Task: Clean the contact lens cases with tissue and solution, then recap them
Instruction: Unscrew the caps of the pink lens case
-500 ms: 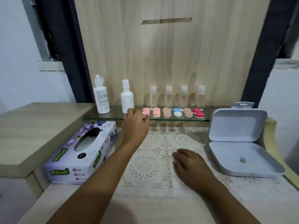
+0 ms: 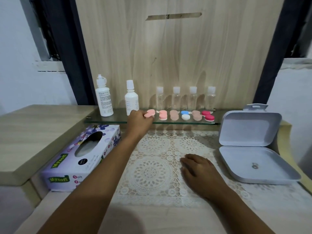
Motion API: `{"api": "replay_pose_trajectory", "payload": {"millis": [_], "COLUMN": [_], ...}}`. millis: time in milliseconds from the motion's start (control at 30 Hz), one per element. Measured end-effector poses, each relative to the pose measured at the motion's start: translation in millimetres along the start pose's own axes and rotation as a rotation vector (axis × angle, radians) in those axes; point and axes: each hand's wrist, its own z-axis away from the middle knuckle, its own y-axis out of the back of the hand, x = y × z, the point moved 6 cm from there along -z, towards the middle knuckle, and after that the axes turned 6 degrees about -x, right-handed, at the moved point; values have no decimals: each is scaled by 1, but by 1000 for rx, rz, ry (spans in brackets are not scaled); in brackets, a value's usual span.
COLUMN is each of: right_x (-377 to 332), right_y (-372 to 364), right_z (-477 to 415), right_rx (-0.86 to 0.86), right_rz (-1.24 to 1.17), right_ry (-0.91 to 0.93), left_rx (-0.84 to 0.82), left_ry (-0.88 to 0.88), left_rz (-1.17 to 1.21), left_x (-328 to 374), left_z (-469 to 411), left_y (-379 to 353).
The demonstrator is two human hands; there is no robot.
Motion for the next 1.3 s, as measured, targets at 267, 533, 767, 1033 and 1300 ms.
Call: {"api": "replay_pose_trajectory", "payload": {"millis": [267, 533, 767, 1033, 1300], "right_x": [-3, -6, -10, -18, -20], "right_y": [5, 11, 7, 3, 0], "right_z": [2, 3, -2, -6, -6], "right_rx": [-1, 41, -36, -87, -83], "right_rz": [-87, -144, -48, -53, -42], "right_ry": [-10, -13, 26, 10, 23], "left_rx": [-381, -571, -544, -518, -500], "left_ry": [-140, -256, -292, -291, -277], "left_rz": [266, 25, -54, -51, 46], "left_x": [-3, -27, -29, -32, -29], "left_z": [85, 102, 103, 105, 102], "left_y": [-7, -54, -59, -59, -59]}}
